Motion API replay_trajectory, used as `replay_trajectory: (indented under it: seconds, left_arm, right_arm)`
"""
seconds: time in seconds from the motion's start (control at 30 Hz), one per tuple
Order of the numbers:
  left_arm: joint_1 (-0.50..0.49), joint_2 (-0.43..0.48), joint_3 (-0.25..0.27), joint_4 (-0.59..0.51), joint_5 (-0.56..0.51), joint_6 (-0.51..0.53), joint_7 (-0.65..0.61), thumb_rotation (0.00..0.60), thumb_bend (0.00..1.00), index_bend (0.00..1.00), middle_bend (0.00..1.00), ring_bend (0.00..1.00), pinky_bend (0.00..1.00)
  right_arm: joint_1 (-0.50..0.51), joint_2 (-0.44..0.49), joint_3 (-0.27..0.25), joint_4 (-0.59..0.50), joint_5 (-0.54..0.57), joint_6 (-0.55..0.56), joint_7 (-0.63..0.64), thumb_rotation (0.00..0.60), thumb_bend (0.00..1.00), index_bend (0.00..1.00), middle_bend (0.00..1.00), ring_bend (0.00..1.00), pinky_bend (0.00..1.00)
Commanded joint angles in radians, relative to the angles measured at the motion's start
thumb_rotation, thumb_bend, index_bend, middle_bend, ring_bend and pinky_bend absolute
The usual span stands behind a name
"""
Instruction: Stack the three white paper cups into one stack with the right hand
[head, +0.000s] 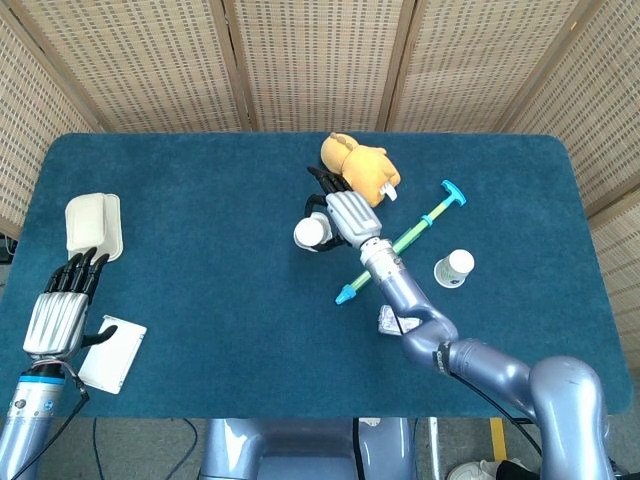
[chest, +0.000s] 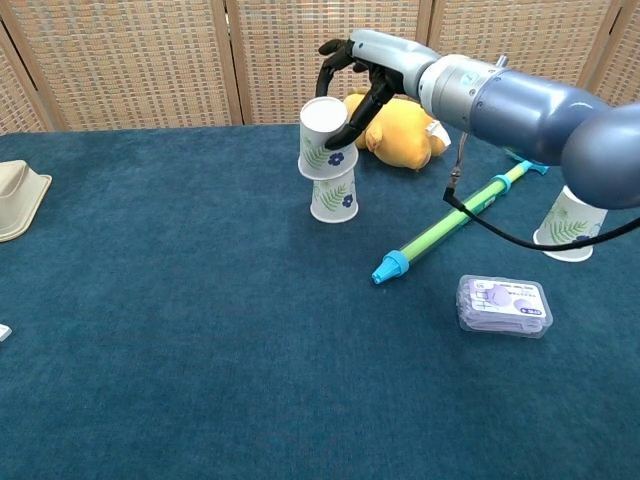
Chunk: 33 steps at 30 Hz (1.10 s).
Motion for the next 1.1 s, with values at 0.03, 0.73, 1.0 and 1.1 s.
replay_trajectory:
  seconds: [0.03,0.73,1.0,1.1]
  left_arm:
    - [-0.003,0.000,0.000,0.002,-0.006,-0.005,0.003,0.600,0.05,0.00,0.00,0.00,0.11]
    - [-0.010,0.002,0.018,-0.012,-0.004,-0.010,0.028,0.600,0.05,0.00,0.00,0.00,0.11]
    - [-0.014,-0.001,0.028,-0.012,0.005,-0.016,0.036,0.600,0.05,0.00,0.00,0.00,0.11]
    - [-0.014,-0.001,0.027,-0.013,0.003,-0.014,0.036,0.600,0.05,0.00,0.00,0.00,0.11]
  right_arm:
    - [0.024,-0.023,0.006,0.048,0.000,-0.019,0.035,0.600,0.22,0.59,0.06,0.00,0.08]
    - [0.081,-0.080,-0.053,0.269,-0.033,-0.081,0.097,0.600,0.22,0.57,0.03,0.00,0.04]
    - [0.085,-0.071,-0.063,0.269,-0.007,-0.143,0.071,0.600,0.21,0.28,0.00,0.00,0.00]
    - [0.080,-0.064,-0.063,0.255,-0.001,-0.137,0.059,0.600,0.20,0.25,0.00,0.00,0.00]
